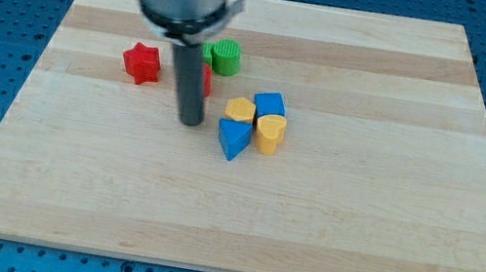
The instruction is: Move the red circle to the right side of the red star
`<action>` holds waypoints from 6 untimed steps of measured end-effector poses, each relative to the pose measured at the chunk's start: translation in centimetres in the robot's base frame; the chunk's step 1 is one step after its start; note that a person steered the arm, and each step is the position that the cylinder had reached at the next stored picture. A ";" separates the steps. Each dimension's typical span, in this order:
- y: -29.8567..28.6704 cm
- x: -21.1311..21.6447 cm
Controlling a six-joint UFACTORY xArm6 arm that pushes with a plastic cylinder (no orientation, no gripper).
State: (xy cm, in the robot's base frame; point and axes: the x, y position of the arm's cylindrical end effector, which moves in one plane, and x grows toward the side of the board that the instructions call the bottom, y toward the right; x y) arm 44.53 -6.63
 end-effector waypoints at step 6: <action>-1.6 -4.1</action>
